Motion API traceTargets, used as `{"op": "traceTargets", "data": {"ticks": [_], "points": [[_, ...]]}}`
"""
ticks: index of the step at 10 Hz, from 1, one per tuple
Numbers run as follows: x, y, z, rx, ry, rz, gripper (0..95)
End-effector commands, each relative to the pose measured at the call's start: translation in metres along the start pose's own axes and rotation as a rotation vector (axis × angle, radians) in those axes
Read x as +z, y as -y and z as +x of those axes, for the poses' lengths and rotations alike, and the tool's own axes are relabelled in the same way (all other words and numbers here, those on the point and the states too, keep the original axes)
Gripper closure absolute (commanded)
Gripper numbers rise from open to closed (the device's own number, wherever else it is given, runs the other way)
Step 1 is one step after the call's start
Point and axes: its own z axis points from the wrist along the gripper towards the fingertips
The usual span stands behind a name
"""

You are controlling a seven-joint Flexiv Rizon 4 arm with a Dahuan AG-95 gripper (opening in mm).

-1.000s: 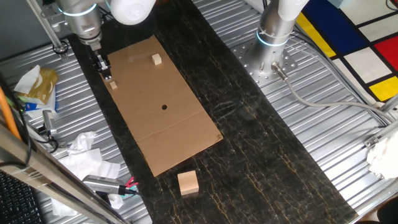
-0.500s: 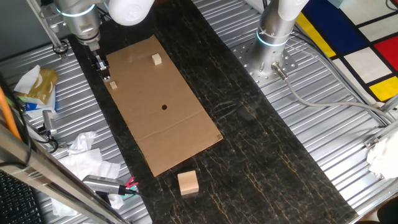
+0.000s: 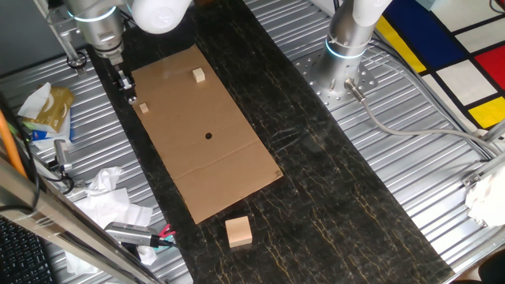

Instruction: Grab the block and place it at the designated location

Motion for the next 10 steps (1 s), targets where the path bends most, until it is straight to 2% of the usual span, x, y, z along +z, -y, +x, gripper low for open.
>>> {"op": "traceTargets", "data": {"ticks": [1,10], "points": [[0.002,0.001,-0.001,-0.002,0.0,0.0,57.0],[0.012,0.007,-0.008,-0.01,0.0,0.002,57.0]]}}
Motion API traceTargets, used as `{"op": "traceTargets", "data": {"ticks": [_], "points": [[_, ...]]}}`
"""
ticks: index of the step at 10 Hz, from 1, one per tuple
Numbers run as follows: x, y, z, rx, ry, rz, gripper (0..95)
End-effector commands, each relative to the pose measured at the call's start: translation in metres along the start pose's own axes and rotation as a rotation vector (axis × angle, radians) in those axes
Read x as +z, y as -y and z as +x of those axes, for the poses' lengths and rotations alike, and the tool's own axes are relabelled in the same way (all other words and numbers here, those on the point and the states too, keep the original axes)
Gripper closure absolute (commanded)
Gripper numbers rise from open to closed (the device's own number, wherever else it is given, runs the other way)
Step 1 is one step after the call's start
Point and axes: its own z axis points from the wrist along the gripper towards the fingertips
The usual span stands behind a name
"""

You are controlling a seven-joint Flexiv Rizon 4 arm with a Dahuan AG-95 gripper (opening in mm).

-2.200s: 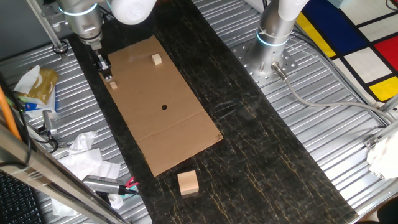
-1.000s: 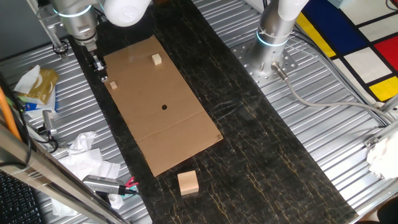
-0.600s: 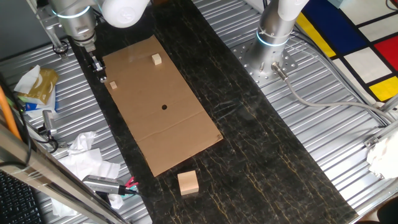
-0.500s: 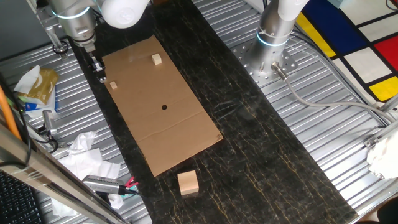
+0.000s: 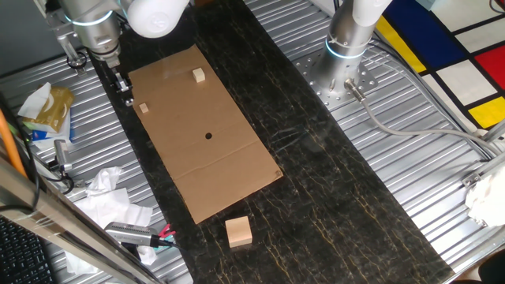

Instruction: Grab the block and place it at the designated location

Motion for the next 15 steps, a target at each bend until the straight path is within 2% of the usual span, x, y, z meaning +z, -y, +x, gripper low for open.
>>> {"op": "traceTargets", "data": {"ticks": [1,15], "points": [[0.0005,0.0001,-0.0003,0.0,0.0,0.001,57.0],[0.0098,0.0037,-0.0021,0.009,0.008,0.0,57.0]]}}
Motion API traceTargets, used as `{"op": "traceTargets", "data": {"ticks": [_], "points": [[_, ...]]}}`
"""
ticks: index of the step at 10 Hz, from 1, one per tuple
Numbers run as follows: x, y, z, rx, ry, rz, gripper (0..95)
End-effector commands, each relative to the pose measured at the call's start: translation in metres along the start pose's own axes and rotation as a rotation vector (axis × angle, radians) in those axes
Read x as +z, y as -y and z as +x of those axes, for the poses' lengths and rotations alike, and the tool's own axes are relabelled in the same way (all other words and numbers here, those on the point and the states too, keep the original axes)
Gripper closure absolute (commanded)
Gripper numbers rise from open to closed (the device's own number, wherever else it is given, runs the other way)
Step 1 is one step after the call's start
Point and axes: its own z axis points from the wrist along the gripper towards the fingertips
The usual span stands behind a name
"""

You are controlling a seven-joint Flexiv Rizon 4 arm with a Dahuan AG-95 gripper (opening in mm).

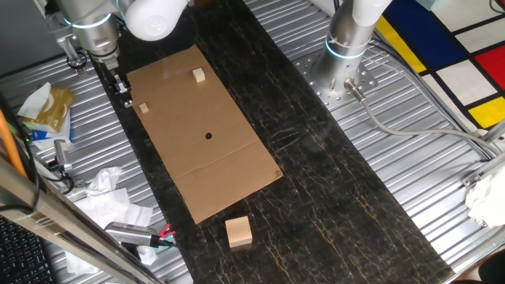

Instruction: Grab the block and place it at the designated location

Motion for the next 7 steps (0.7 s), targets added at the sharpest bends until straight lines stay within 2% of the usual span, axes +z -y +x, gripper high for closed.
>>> {"op": "traceTargets", "data": {"ticks": [1,7], "points": [[0.0035,0.0012,-0.0009,0.0,0.004,0.001,57.0],[0.0105,0.0035,-0.0011,0.001,0.011,0.001,57.0]]}}
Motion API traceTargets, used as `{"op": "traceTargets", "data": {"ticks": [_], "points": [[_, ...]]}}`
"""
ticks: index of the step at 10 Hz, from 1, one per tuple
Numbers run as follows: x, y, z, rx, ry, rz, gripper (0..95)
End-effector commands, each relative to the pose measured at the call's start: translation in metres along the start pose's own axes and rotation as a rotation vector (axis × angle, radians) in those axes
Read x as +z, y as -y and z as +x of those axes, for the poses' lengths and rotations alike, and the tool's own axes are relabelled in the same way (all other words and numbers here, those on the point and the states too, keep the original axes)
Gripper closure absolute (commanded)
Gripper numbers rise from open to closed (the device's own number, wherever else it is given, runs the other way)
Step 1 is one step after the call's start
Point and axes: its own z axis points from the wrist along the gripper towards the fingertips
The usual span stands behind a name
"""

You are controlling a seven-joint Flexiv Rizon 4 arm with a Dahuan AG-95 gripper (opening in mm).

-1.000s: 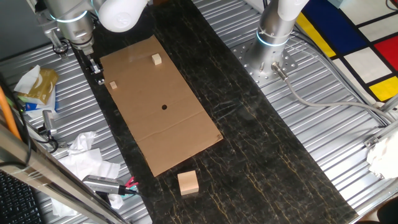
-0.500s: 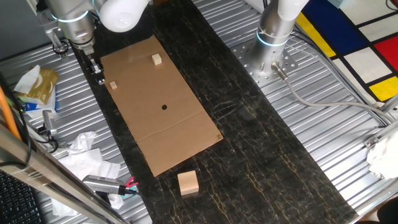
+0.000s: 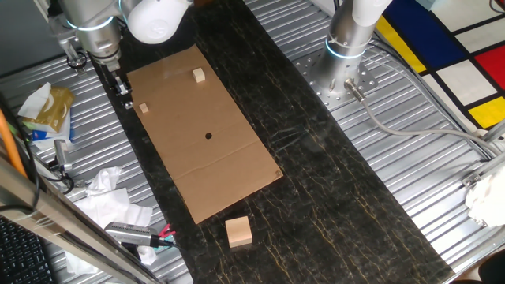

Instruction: Grab the block and place it at the designated location

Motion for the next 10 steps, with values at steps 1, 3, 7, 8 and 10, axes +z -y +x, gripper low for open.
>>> {"op": "traceTargets", "data": {"ticks": [1,3,7,8,10], "points": [[0.001,0.0,0.001,0.002,0.0,0.0,57.0],[0.005,0.002,0.001,0.002,0.004,0.0,57.0],[0.01,0.004,0.005,0.002,0.01,-0.002,57.0],[0.011,0.004,0.007,0.001,0.013,-0.003,57.0],[0.013,0.005,0.011,0.0,0.018,-0.003,57.0]]}}
